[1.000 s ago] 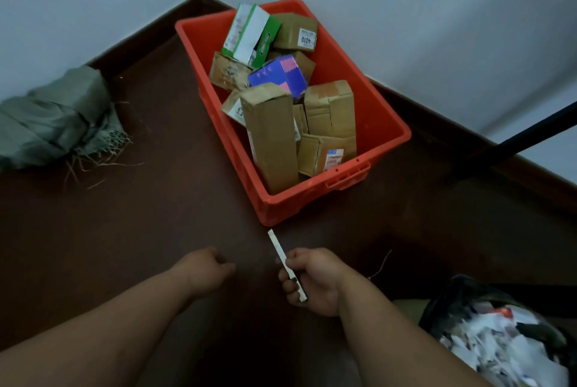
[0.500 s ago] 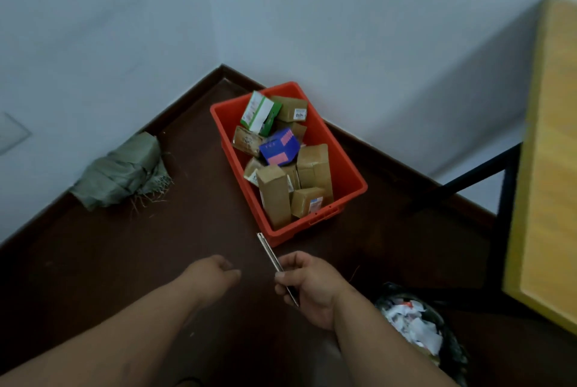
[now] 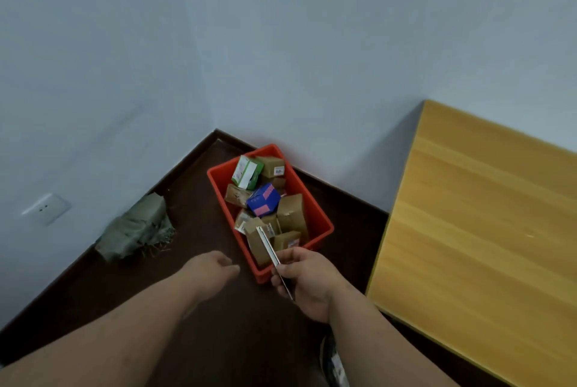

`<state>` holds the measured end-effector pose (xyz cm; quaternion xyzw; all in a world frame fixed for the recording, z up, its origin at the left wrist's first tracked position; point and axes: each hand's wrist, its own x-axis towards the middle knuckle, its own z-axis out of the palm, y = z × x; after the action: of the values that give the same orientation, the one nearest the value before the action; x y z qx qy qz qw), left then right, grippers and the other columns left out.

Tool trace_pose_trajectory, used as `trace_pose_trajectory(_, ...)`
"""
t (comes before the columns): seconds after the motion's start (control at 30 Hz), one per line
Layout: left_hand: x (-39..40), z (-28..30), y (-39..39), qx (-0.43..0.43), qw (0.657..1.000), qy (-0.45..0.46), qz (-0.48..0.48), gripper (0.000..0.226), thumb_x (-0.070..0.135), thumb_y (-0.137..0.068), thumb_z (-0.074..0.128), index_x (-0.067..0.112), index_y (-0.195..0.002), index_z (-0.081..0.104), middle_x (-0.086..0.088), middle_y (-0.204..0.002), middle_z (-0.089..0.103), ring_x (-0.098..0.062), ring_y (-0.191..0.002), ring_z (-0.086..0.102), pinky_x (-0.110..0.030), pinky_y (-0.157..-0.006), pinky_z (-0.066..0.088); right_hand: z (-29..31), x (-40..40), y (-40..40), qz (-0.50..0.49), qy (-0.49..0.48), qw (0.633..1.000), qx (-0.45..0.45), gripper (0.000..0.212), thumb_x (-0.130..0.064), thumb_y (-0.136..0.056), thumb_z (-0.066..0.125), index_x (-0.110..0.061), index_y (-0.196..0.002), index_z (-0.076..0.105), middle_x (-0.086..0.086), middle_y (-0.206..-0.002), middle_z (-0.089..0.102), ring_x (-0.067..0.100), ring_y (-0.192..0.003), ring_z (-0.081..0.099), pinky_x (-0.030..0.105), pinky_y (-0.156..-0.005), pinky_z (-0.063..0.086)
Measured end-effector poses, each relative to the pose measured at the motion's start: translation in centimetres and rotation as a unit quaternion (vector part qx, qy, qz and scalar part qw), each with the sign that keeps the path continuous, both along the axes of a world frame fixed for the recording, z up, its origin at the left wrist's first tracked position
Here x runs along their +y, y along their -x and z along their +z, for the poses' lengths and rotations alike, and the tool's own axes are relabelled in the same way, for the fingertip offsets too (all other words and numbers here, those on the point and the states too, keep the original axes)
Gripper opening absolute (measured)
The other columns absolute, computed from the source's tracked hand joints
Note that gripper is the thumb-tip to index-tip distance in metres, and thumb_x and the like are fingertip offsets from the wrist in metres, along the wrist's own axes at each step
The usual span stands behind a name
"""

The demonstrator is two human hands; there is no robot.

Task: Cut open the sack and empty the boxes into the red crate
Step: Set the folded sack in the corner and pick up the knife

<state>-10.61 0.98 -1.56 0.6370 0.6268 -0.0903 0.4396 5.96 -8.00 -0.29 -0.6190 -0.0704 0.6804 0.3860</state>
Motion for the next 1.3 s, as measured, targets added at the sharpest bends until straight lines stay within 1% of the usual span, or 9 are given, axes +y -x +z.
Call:
trace_pose_trajectory(0.3,-1.9,5.0,-5.2,-0.015,0.999,0.0,-0.043,0.033,0.035,-0.091,0.06,0.019,-0.12,0.062,-0.006,-0.123,0.06,-0.02,-0.112,0.056,-0.029,-0.092,0.044,5.0,-2.4,-4.4,-0.023,-0.019,0.997,-0.068,0.03,0.004,-0.091,0.045,-0.01,-0.111,0.063,0.009,-0.094,0.061,0.017,-0.077,0.057,0.028,-0.064,0.046)
trace_pose_trajectory(0.47,-3.2,5.9,-8.6,-0.013,0.997,0.012,-0.073,0.031,0.036,-0.091,0.059,0.02,-0.118,0.061,-0.004,-0.12,0.06,-0.017,-0.105,0.055,-0.028,-0.087,0.044,5.8,-4.3,-7.0,-0.07,-0.017,0.993,-0.097,0.033,0.01,-0.088,0.04,-0.012,-0.098,0.063,0.009,-0.089,0.061,0.018,-0.075,0.056,0.027,-0.062,0.045)
trace_pose_trajectory(0.6,-4.3,6.4,-11.5,-0.03,0.995,0.026,-0.097,0.033,0.034,-0.093,0.056,0.021,-0.123,0.058,-0.002,-0.115,0.057,-0.016,-0.103,0.054,-0.027,-0.081,0.041,6.1,-5.7,-10.0,-0.112,-0.004,0.984,-0.141,0.032,0.012,-0.089,0.037,-0.007,-0.102,0.059,0.011,-0.085,0.057,0.018,-0.07,0.054,0.026,-0.057,0.046)
trace_pose_trajectory(0.7,-5.2,6.5,-13.5,-0.031,0.993,0.034,-0.11,0.034,0.035,-0.092,0.056,0.023,-0.124,0.057,-0.005,-0.122,0.058,-0.02,-0.111,0.055,-0.031,-0.089,0.046,5.7,-6.9,-12.3,-0.135,0.027,0.972,-0.188,0.026,0.008,-0.088,0.043,-0.005,-0.107,0.055,0.012,-0.082,0.054,0.02,-0.068,0.051,0.028,-0.056,0.046)
trace_pose_trajectory(0.87,-6.5,6.1,-16.1,-0.035,0.991,0.044,-0.122,0.034,0.037,-0.092,0.057,0.023,-0.123,0.058,-0.002,-0.126,0.056,-0.021,-0.115,0.054,-0.036,-0.099,0.046,3.6,-8.7,-15.4,-0.072,0.099,0.936,-0.329,0.027,0.003,-0.084,0.054,-0.009,-0.108,0.058,0.01,-0.092,0.063,0.025,-0.078,0.064,0.043,-0.083,0.058)
trace_pose_trajectory(0.97,-7.0,5.9,-17.5,-0.037,0.99,0.051,-0.126,0.034,0.037,-0.092,0.057,0.022,-0.123,0.057,-0.004,-0.124,0.056,-0.021,-0.112,0.054,-0.035,-0.094,0.047,3.0,-9.6,-16.5,-0.003,0.125,0.891,-0.437,0.026,-0.007,-0.089,0.051,-0.01,-0.114,0.057,0.01,-0.108,0.064,0.026,-0.092,0.061,0.035,-0.077,0.052)
trace_pose_trajectory(1.1,-7.3,5.3,-18.8,-0.043,0.99,0.051,-0.121,0.031,0.036,-0.093,0.056,0.023,-0.121,0.057,-0.001,-0.111,0.054,-0.018,-0.102,0.053,-0.031,-0.083,0.043,2.4,-10.5,-17.8,0.044,0.147,0.852,-0.5,0.019,-0.012,-0.088,0.051,-0.015,-0.106,0.056,0.005,-0.096,0.059,0.029,-0.096,0.061,0.037,-0.079,0.053)
trace_pose_trajectory(1.2,-7.2,4.8,-19.3,-0.039,0.991,0.045,-0.122,0.032,0.035,-0.093,0.056,0.023,-0.122,0.057,0.002,-0.106,0.051,-0.014,-0.097,0.05,-0.029,-0.081,0.041,1.9,-11.0,-18.3,0.076,0.147,0.843,-0.512,0.01,-0.009,-0.087,0.051,-0.017,-0.093,0.048,0.005,-0.094,0.058,0.028,-0.09,0.059,0.035,-0.071,0.05)
trace_pose_trajectory(1.3,-6.9,4.5,-19.5,-0.038,0.991,0.046,-0.124,0.032,0.033,-0.094,0.056,0.021,-0.123,0.057,-0.004,-0.124,0.055,-0.019,-0.108,0.052,-0.033,-0.091,0.044,1.2,-11.3,-18.7,0.09,0.142,0.834,-0.525,0.009,-0.009,-0.088,0.051,-0.015,-0.094,0.05,0.009,-0.1,0.062,0.026,-0.081,0.054,0.032,-0.064,0.043)
